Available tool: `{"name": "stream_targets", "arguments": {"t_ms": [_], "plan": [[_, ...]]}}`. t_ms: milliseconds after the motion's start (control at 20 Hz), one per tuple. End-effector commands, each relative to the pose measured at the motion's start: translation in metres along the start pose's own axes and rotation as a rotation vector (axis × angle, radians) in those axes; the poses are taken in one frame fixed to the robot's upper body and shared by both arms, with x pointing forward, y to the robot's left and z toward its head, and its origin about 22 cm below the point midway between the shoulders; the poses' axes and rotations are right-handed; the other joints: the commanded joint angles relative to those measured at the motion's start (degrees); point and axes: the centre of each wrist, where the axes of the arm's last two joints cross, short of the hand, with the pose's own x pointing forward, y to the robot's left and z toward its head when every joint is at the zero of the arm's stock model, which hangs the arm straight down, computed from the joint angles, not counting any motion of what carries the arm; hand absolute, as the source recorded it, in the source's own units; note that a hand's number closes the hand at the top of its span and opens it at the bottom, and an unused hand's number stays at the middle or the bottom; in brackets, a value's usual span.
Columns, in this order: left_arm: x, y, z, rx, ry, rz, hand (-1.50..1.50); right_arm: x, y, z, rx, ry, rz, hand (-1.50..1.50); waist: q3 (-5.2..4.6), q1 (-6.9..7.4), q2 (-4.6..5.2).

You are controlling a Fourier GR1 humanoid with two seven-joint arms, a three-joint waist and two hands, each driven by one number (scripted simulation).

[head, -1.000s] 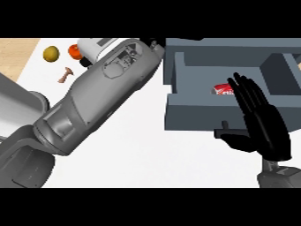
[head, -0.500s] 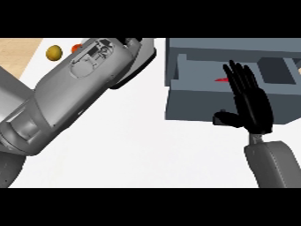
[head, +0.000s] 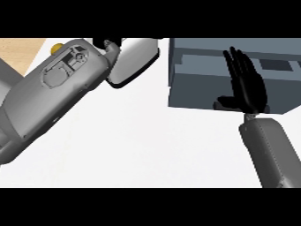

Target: Pick up the can, place it into the drawer and close the drawer

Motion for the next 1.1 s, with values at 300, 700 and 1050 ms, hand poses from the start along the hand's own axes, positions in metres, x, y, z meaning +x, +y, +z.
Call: {"name": "stream_targets", "arguments": {"t_ms": [300, 700, 1050], "plan": [[-0.018, 0.032, 0.015, -0.003, 0.028, -0.019, -1.50, 0.010, 0.026, -0.038, -0.022, 0.052, -0.011, -1.50, 1.30, 1.10, 1.77], [-0.024, 0.048, 0.030, -0.014, 0.019, -0.013, -1.50, 0.004, 0.010, -0.077, -0.065, 0.062, 0.013, -1.50, 1.34, 1.28, 2.20], [-0.056, 0.047, 0.060, -0.036, 0.026, -0.015, -1.50, 0.013, 0.008, -0.089, -0.086, 0.092, 0.023, -1.50, 1.34, 2.45, 2.42]]}}
